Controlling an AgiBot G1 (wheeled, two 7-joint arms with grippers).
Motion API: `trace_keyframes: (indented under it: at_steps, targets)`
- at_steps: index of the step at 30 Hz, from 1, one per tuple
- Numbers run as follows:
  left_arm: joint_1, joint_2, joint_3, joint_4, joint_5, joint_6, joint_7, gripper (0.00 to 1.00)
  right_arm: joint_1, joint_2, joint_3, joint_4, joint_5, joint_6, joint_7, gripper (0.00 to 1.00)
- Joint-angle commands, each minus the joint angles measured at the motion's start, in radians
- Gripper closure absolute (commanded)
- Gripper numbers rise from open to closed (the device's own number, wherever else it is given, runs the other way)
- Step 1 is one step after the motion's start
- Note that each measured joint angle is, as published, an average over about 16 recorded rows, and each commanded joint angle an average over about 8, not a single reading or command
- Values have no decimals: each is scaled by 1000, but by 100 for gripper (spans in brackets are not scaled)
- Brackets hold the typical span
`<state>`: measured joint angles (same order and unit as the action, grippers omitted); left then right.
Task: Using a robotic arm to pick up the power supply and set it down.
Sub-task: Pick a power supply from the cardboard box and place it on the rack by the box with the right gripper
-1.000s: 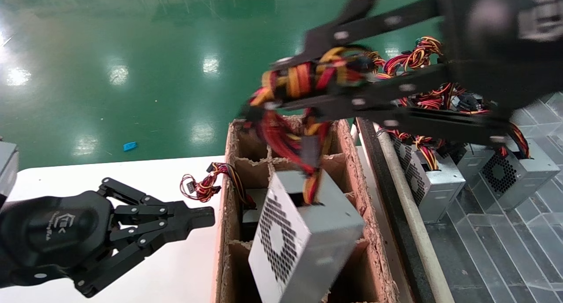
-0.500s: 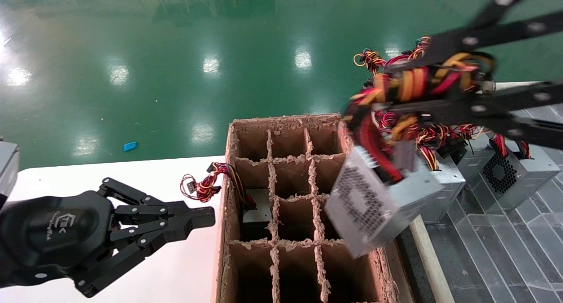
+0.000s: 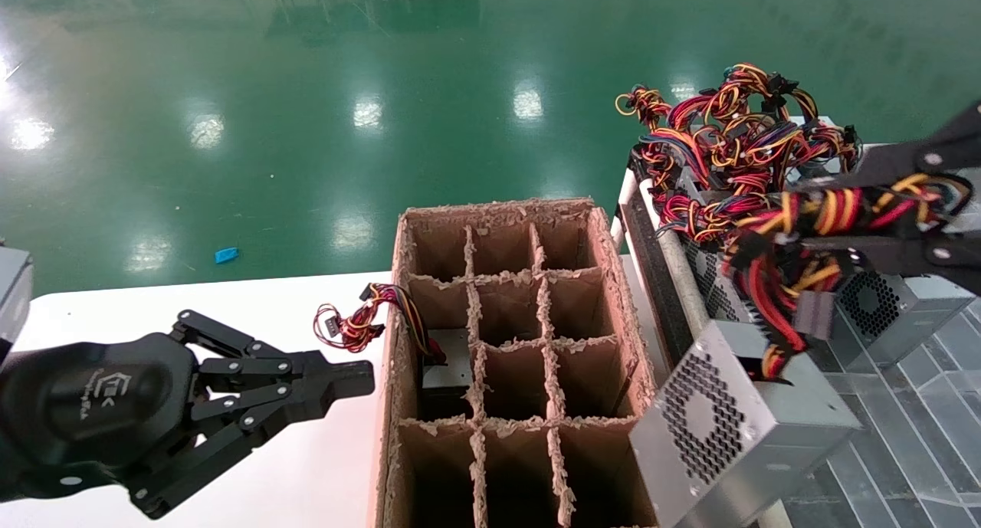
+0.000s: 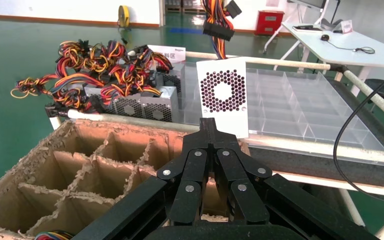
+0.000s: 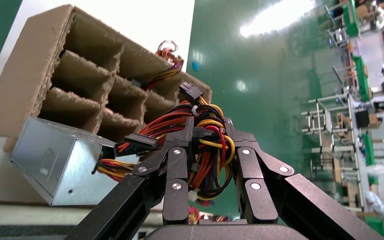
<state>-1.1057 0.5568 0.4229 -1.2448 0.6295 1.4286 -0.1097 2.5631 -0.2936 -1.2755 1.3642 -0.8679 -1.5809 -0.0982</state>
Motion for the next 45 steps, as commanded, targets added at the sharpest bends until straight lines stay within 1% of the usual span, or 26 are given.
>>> trace_keyframes:
  at_steps: [1,6,11,23,37,41,45]
  targets:
    - [0,0,0,0,0,0,0,100,12,20,-23,0,2,1,-6,100]
    - [0,0,0,0,0,0,0,100,38,70,-68,-1,-21,2,-26,100]
    - [0,0,0,0,0,0,0,100,64,98,-100,-2,-60,6,-50,100]
    - [0,0,0,0,0,0,0,100,120,118,-157,-4,-164,10,-99,100]
    - [0,0,0,0,0,0,0,100,146,157,-206,-6,-301,24,-164,100]
    - [0,0,0,0,0,0,0,100,148,157,-213,-6,-322,27,-168,100]
    - [0,0,0,0,0,0,0,100,144,151,-223,-6,-316,27,-167,100]
